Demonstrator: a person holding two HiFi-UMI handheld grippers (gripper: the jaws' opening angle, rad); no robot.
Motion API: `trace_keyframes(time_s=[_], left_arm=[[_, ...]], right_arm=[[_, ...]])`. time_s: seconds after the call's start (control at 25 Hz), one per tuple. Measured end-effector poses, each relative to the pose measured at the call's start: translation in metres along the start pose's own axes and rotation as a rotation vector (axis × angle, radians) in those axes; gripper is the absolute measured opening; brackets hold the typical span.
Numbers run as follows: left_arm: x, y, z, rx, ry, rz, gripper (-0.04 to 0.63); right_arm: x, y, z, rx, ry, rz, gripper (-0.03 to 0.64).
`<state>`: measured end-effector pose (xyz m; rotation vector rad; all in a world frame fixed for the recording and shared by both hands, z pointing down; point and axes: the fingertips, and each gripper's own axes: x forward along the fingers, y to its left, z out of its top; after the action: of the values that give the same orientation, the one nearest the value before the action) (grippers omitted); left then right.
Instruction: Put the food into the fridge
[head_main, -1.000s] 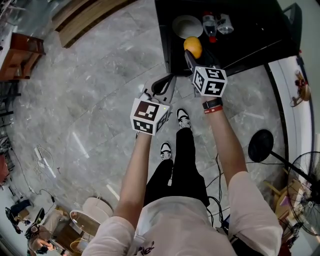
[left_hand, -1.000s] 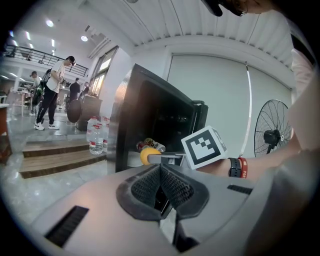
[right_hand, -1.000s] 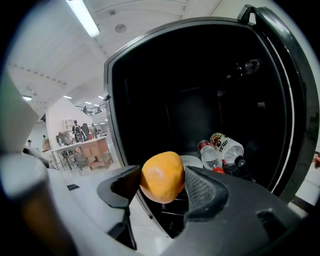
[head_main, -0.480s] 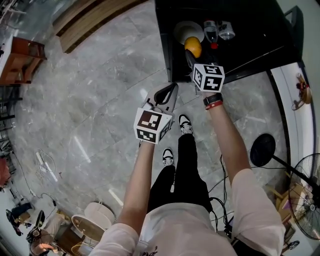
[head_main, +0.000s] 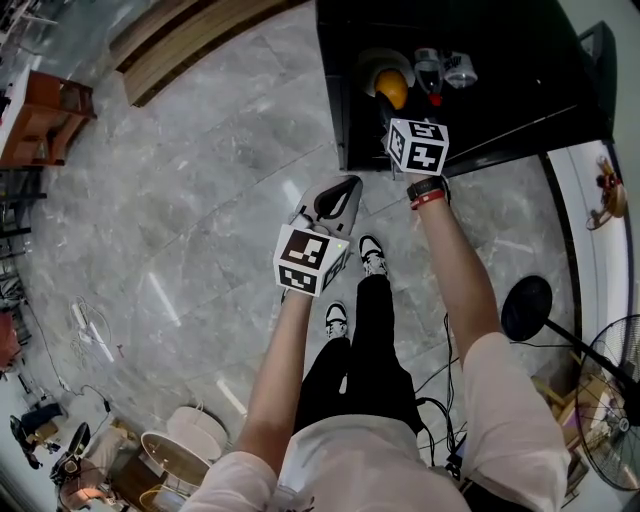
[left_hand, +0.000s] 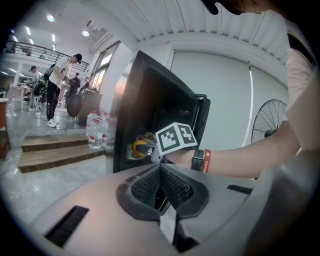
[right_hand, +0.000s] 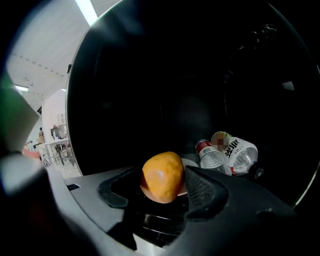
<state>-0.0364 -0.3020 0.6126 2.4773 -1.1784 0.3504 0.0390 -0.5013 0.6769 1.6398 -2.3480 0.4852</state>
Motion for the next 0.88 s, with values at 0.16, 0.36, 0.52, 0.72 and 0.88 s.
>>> trace_keyframes(time_s=[0.16,0.36,0.52,0.72,0.88], left_arm=[[0.002,0.000,-0.006,0.002,0.011,-0.003,0.018],[0.005,0.004,-0.012,-0.002,0.020,-0.007,0.018],[0.004,0.007,-0.014,-0.010,0.020,-0.003,0.018],[0.004,0.007,-0.016,-0.014,0.029,-0.007,0.018],[0.003,0.009,-0.017,-0.015,0.031,-0.004,0.018]], right_arm=[[0.014,-0.005,0.004,-0.019,-0.009,-0.004,0.295],[0.031,-0.014,0.005,-0.061,-0.008,-0.029,0.295],[0.043,-0.016,0.010,-0.074,-0.019,-0.038,0.295],[0.057,-0.012,0.007,-0.049,-0.006,-0.015,0.295],[0.064,-0.016,-0.005,-0.042,0.027,-0.026,0.295]])
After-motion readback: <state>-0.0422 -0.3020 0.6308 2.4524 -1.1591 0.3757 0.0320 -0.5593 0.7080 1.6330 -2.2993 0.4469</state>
